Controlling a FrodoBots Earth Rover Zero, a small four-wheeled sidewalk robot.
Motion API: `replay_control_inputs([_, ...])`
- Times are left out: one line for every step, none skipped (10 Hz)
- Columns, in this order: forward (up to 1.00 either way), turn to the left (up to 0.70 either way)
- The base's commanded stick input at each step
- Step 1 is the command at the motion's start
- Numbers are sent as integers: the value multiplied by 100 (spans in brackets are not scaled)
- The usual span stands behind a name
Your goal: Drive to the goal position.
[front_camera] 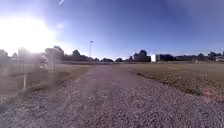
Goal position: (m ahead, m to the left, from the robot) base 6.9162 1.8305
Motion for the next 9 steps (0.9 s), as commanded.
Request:
replay_control_inputs([50,0])
replay_control_inputs([50,0])
replay_control_inputs([50,0])
replay_control_inputs([50,0])
replay_control_inputs([50,0])
replay_control_inputs([50,0])
replay_control_inputs([50,0])
replay_control_inputs([50,0])
replay_control_inputs([50,0])
